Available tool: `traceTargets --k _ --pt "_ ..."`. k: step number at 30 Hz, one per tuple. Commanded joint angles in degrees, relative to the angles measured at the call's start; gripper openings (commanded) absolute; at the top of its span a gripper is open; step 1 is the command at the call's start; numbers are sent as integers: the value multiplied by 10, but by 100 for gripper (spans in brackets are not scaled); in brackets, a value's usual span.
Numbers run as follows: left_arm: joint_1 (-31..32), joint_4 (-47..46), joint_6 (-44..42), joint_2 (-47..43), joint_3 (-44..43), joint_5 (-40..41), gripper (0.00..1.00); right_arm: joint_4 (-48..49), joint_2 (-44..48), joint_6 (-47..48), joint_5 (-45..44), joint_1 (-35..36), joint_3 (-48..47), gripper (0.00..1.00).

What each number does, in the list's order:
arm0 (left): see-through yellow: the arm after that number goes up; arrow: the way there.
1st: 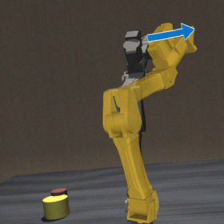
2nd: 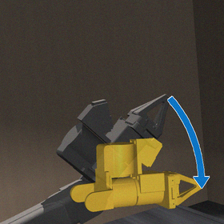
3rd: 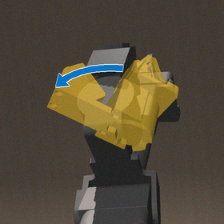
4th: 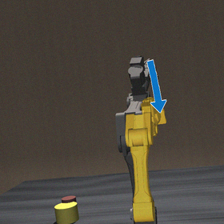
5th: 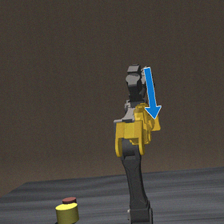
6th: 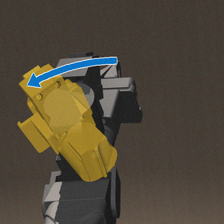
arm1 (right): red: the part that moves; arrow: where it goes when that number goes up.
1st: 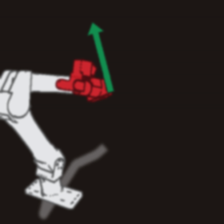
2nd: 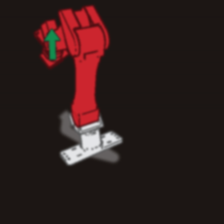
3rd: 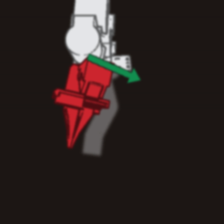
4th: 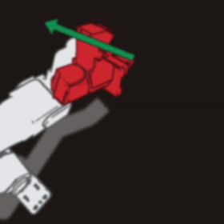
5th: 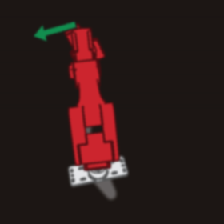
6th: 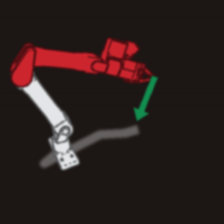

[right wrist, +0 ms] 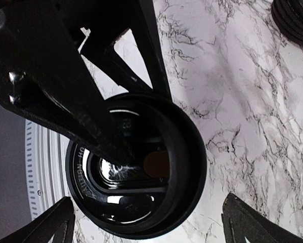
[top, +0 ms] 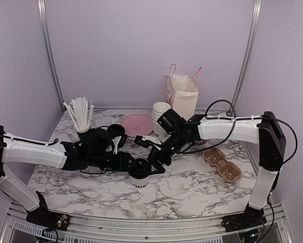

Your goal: Pack the takeout coffee

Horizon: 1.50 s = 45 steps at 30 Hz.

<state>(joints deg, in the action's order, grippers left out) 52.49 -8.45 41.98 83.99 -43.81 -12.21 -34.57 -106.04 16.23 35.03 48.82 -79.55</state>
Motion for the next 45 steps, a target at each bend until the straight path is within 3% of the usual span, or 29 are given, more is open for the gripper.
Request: traceTargets --k 1,6,12,18,21,24,30,38,45 --pt "-1 20 9 14 16 2 51 -4 -18 -8 0 11 -30 99" --pt "-1 19 14 16 20 2 50 -4 -28 -7 -25 24 -34 99" --pt "-1 16 15 18 23 0 49 -3 -37 -15 -120 34 -23 98" --pt "0 16 20 18 30 2 47 0 -54 -29 -182 31 -5 87" --pt "-1 15 24 16 36 4 46 0 -52 -26 -132 24 -9 87" --pt "-1 13 27 13 41 5 46 4 -28 -6 -42 24 -4 95" --pt "-1 12 26 13 40 5 46 4 -3 -22 29 11 -17 99" --pt "0 5 31 11 42 7 45 2 -45 -58 44 0 -50 98" --pt "0 6 29 9 43 6 45 5 -66 -79 -2 -6 -57 86"
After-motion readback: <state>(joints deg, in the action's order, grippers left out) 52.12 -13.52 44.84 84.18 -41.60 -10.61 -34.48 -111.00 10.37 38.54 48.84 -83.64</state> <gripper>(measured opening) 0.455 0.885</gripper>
